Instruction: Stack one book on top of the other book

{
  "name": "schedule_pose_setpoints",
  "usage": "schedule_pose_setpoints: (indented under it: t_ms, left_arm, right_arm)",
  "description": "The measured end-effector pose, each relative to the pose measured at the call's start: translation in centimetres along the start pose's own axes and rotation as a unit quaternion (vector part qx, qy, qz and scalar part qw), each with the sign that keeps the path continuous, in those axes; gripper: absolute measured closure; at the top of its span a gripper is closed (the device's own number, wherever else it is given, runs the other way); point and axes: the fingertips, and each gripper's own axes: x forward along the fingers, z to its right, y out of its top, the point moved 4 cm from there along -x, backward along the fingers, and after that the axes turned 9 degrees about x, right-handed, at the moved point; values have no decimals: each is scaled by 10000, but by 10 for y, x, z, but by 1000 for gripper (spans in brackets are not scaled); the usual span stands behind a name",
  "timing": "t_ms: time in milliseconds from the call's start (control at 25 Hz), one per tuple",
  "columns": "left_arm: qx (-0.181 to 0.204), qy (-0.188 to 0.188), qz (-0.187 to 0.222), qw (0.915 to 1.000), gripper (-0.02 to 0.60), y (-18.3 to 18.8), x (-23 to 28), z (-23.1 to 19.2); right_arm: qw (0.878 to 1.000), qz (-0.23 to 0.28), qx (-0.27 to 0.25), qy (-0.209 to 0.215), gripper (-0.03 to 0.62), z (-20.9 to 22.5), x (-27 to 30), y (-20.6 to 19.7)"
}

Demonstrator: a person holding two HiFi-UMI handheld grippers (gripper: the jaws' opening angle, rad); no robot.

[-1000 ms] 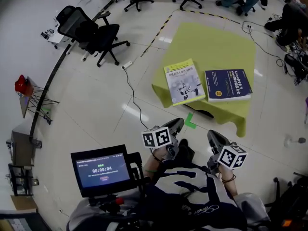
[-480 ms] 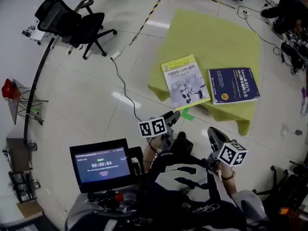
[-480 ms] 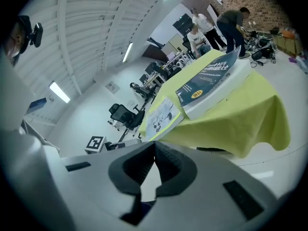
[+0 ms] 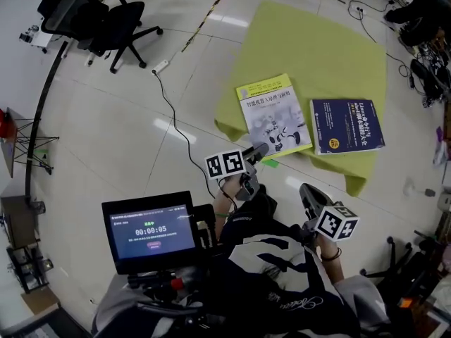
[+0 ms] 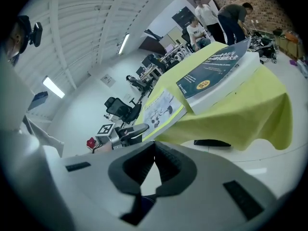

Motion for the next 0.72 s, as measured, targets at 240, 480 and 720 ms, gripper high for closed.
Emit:
schedule_pose_setpoints:
  t_ms: [240,480,720]
  left_arm:
    - [-272,-116,18,9996,417,-1,9,-2]
    - [-560,-390,128,9976,473,1,5,0]
    - [-545,-471,0,9974,482,-5,-9,-5]
  right_arm:
    - [9999,-152,-30,-73,605,0,7,-1]
    - [9997,-168,-198,-40,605,2,15,1]
    - [9989,-107,-351,276,605,14,23,4]
